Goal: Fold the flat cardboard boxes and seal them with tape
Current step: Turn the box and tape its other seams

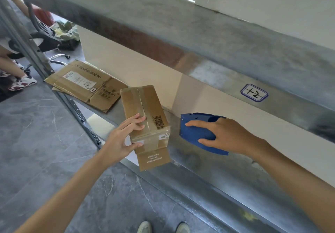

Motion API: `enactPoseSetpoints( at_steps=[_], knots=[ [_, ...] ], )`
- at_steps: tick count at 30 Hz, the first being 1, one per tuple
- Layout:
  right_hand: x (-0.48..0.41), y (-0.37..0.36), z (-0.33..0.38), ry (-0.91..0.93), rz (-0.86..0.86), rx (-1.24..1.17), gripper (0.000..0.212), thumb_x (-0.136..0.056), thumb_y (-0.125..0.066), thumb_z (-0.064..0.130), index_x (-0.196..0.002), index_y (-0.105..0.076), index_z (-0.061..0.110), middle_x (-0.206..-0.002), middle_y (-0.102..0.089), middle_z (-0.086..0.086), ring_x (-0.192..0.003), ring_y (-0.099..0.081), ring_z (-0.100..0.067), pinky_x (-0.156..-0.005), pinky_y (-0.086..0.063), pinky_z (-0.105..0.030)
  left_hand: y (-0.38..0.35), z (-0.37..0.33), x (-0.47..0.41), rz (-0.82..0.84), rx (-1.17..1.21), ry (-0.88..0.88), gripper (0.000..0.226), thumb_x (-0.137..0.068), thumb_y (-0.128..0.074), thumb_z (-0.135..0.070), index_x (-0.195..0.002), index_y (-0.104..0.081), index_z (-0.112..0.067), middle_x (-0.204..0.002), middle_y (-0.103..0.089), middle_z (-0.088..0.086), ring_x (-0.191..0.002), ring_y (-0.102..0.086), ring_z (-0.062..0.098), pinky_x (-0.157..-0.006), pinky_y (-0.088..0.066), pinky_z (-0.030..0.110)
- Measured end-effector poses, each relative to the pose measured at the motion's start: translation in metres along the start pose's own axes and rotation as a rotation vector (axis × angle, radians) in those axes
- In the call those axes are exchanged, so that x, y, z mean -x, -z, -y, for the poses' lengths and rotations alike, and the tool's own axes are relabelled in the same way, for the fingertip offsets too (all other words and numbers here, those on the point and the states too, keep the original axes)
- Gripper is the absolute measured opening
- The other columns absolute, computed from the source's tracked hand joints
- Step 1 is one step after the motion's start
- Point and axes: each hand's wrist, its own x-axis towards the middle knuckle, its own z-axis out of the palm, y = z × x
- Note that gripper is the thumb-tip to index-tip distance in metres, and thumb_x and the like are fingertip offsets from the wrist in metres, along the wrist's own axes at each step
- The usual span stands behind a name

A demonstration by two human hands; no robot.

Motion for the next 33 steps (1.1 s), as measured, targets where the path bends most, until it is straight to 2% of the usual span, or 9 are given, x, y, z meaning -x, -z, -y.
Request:
enactPoseSetpoints(
  at_steps=[3, 8, 14, 18, 21, 23, 25, 28, 33],
  knots=[
    [-0.010, -0.009, 0.015, -0.053, -0.038, 0.054, 0.056, -0.097, -0.048, 0.047, -0.147, -0.024, 0.057, -0.060, -0.038, 0.009, -0.053, -0.039, -0.008, -0.051, -0.032, -0.024, 0.000, 0.000, 0.000, -0.002, 0.011, -0.006, 0.043, -0.077, -0.081, -0.016, -0.115, -0.064, -0.006, -0.145, -0.051, -0.003, -0.145, -0.034, 0.012, -0.114, -0.038, 0.033],
    [-0.024, -0.025, 0.041, -0.076, -0.054, 0.107, 0.056, -0.100, -0.044, 0.046, -0.150, -0.019, 0.052, -0.059, -0.042, 0.002, -0.055, -0.048, -0.017, -0.058, -0.047, -0.035, -0.001, 0.002, 0.000, 0.000, 0.019, -0.013, 0.043, -0.077, -0.082, -0.012, -0.116, -0.063, -0.008, -0.145, -0.052, -0.002, -0.145, -0.034, 0.014, -0.113, -0.036, 0.025],
    [-0.026, -0.037, 0.046, -0.105, -0.095, 0.190, 0.052, -0.101, -0.043, 0.046, -0.149, -0.021, 0.049, -0.055, -0.039, 0.001, -0.046, -0.037, -0.015, -0.045, -0.032, -0.029, -0.003, 0.009, -0.001, 0.001, 0.027, -0.029, 0.042, -0.078, -0.082, -0.013, -0.115, -0.062, -0.013, -0.147, -0.050, -0.009, -0.145, -0.033, 0.013, -0.114, -0.034, 0.025],
    [-0.044, -0.042, 0.050, -0.119, -0.078, 0.116, 0.050, -0.100, -0.047, 0.043, -0.146, -0.028, 0.044, -0.060, -0.041, 0.002, -0.048, -0.040, -0.013, -0.049, -0.038, -0.031, -0.002, 0.013, 0.002, 0.005, 0.020, -0.050, 0.042, -0.078, -0.083, -0.015, -0.115, -0.061, -0.015, -0.147, -0.049, -0.011, -0.145, -0.034, 0.014, -0.114, -0.037, 0.033],
    [-0.047, -0.050, 0.041, -0.168, -0.098, 0.019, 0.051, -0.099, -0.049, 0.046, -0.146, -0.029, 0.046, -0.063, -0.041, 0.005, -0.050, -0.042, -0.011, -0.047, -0.036, -0.030, -0.002, 0.012, 0.000, 0.015, 0.024, -0.033, 0.042, -0.079, -0.082, -0.015, -0.115, -0.061, -0.014, -0.148, -0.048, -0.012, -0.146, -0.032, 0.011, -0.113, -0.039, 0.037],
    [-0.041, -0.058, 0.031, -0.202, -0.108, -0.040, 0.052, -0.098, -0.050, 0.047, -0.145, -0.028, 0.048, -0.061, -0.046, 0.005, -0.049, -0.045, -0.011, -0.050, -0.043, -0.033, -0.003, 0.013, -0.003, 0.011, 0.024, -0.032, 0.042, -0.079, -0.082, -0.015, -0.115, -0.061, -0.013, -0.148, -0.048, -0.010, -0.146, -0.031, 0.011, -0.113, -0.039, 0.038],
    [-0.034, -0.068, 0.022, -0.229, -0.131, -0.108, 0.052, -0.097, -0.052, 0.048, -0.143, -0.028, 0.050, -0.059, -0.051, 0.004, -0.048, -0.048, -0.011, -0.054, -0.049, -0.037, -0.004, 0.013, -0.002, 0.010, 0.027, -0.040, 0.042, -0.079, -0.082, -0.014, -0.115, -0.061, -0.013, -0.148, -0.048, -0.011, -0.146, -0.031, 0.012, -0.113, -0.038, 0.036],
    [-0.026, -0.091, 0.010, -0.271, -0.162, -0.214, 0.051, -0.097, -0.053, 0.048, -0.142, -0.029, 0.050, -0.068, -0.062, -0.003, -0.054, -0.056, -0.018, -0.063, -0.053, -0.043, -0.005, 0.013, -0.001, -0.003, 0.031, -0.041, 0.043, -0.078, -0.082, -0.012, -0.115, -0.061, -0.013, -0.148, -0.047, -0.011, -0.147, -0.030, 0.012, -0.115, -0.035, 0.030],
    [-0.014, -0.124, -0.011, -0.316, -0.167, -0.283, 0.055, -0.097, -0.054, 0.047, -0.146, -0.028, 0.047, -0.074, -0.065, -0.005, -0.055, -0.057, -0.019, -0.068, -0.054, -0.041, -0.003, 0.011, -0.002, 0.009, 0.034, -0.031, 0.044, -0.078, -0.082, -0.014, -0.117, -0.061, -0.015, -0.148, -0.047, -0.012, -0.146, -0.030, 0.011, -0.113, -0.035, 0.022]
  ],
)
